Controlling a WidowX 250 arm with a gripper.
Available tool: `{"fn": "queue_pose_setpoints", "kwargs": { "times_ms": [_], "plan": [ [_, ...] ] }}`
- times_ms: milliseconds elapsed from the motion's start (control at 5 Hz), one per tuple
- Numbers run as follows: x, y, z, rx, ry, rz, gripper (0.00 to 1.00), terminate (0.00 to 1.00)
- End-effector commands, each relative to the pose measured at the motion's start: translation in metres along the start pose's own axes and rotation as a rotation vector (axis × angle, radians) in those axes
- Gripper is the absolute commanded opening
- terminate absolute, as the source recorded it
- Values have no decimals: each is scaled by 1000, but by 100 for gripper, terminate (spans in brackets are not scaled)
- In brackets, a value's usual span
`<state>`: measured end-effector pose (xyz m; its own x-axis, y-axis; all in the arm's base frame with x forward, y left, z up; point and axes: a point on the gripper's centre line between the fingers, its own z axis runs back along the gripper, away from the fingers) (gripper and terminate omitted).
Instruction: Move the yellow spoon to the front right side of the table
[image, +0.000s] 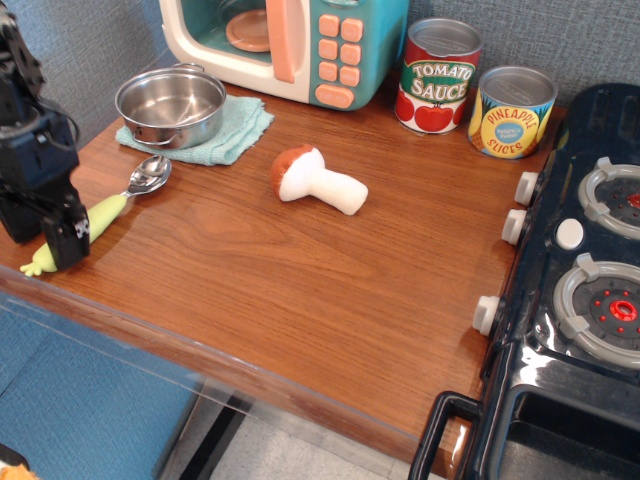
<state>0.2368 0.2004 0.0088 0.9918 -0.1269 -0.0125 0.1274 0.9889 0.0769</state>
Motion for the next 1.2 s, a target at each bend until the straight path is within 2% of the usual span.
{"fn": "queue_pose_setpoints", "kwargs": {
  "times_ms": [0,400,600,800,1000],
  "plan": [
    [3,5,5,42,-34,9,0,0],
    [-3,-4,25,20,-82,-28,0,0],
    [-11,-12,40,-11,-49,-107,0,0],
    [-21,-32,58,-52,-53,-243,0,0],
    [-27,-65,74,-125,-89,-307,0,0]
  ]
}}
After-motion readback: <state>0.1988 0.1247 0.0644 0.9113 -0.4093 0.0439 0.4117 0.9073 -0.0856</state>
